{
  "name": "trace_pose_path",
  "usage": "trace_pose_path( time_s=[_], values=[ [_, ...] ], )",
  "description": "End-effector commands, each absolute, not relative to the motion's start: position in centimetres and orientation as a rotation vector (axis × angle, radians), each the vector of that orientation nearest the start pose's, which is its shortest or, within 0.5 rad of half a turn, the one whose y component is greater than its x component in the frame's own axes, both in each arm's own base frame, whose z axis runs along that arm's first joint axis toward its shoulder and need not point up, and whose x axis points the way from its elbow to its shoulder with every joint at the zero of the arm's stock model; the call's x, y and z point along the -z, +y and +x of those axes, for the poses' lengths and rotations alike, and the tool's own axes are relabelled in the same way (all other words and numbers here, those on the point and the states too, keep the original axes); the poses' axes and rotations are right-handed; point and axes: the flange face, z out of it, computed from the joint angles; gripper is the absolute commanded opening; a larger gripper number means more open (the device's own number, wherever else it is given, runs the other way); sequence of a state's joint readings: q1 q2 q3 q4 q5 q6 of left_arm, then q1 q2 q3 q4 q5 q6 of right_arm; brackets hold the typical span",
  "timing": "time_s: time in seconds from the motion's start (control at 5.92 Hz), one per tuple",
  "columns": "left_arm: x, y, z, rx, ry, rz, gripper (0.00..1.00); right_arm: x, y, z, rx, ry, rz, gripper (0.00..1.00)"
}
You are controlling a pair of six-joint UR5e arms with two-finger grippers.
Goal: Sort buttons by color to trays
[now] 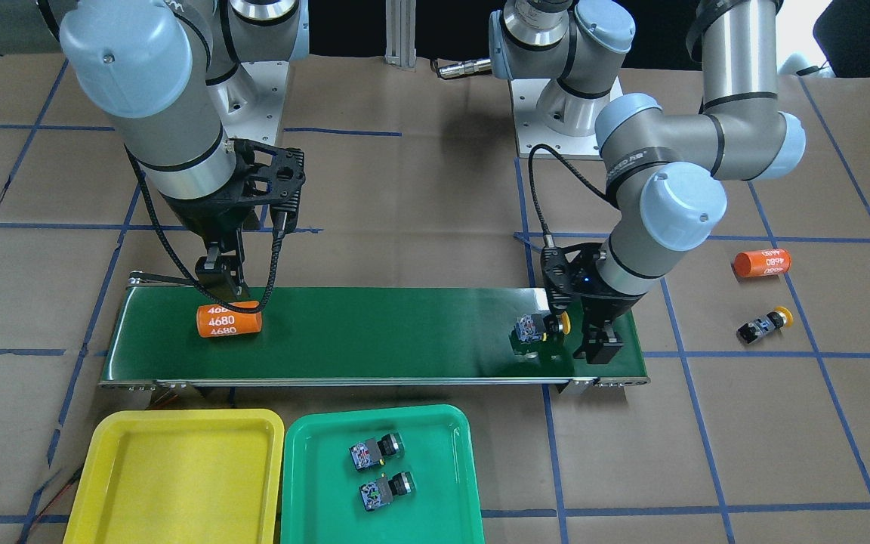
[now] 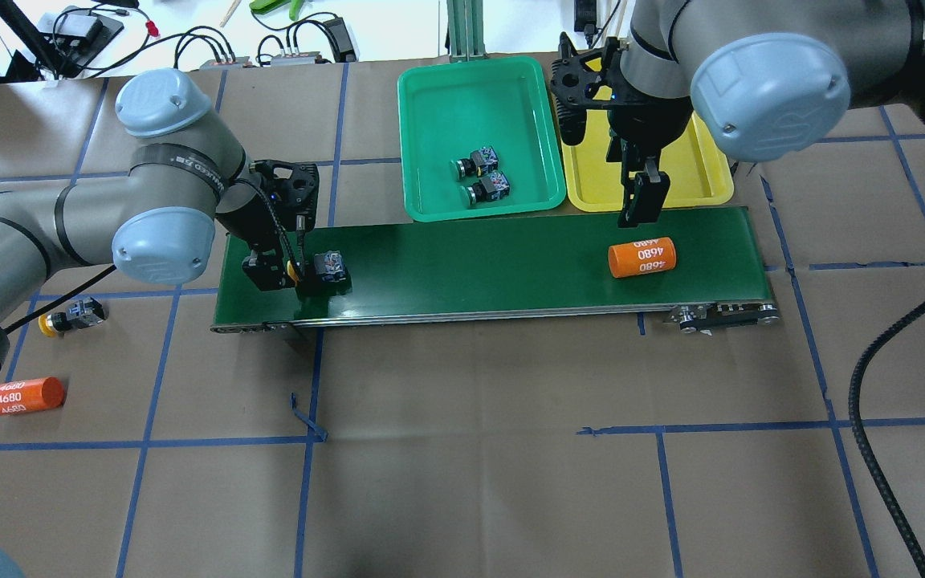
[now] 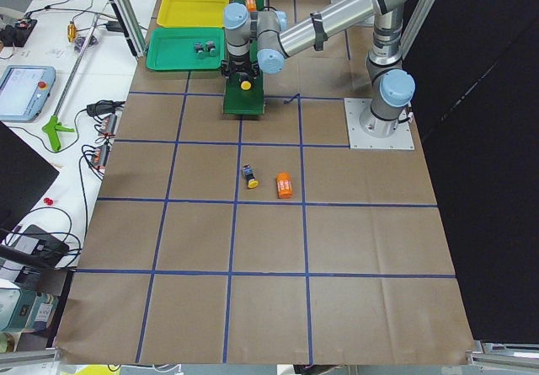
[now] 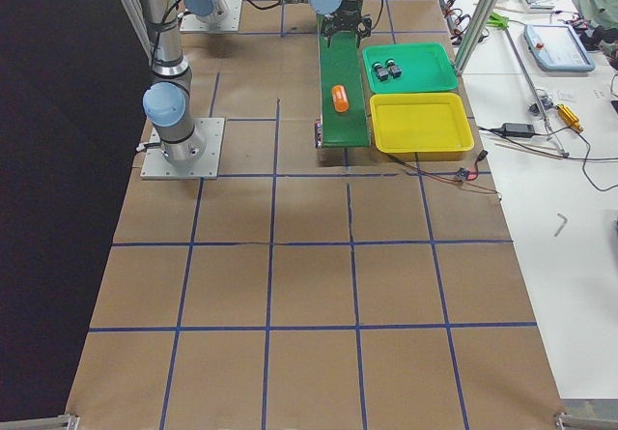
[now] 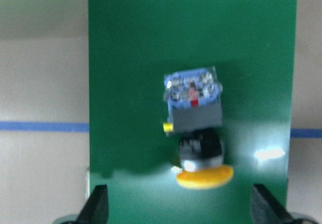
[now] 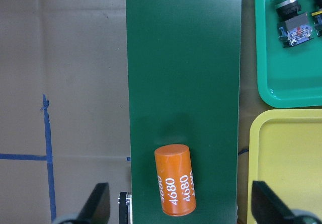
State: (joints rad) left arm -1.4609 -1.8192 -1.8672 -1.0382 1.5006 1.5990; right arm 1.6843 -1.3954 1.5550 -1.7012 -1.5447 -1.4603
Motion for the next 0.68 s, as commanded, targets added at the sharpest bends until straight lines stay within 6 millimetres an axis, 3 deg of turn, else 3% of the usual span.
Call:
trace_pose_path(
  time_s=[0.0,0.34,0.51],
  values=[
    [-28.6,-54.0,4.7,0.071,2.651,1.825,0.99,-41.5,-54.0,19.8,-0.014,2.190,-2.196,1.00],
    [-26.6,-52.4,15.9,0.055,2.825,1.577,0.99,-41.3,-53.9,20.0,-0.019,2.222,-2.158,1.00],
    [-24.1,-51.7,21.0,0.059,2.866,1.554,0.99,-41.0,-53.8,20.0,-0.025,2.220,-2.155,1.00]
  ],
)
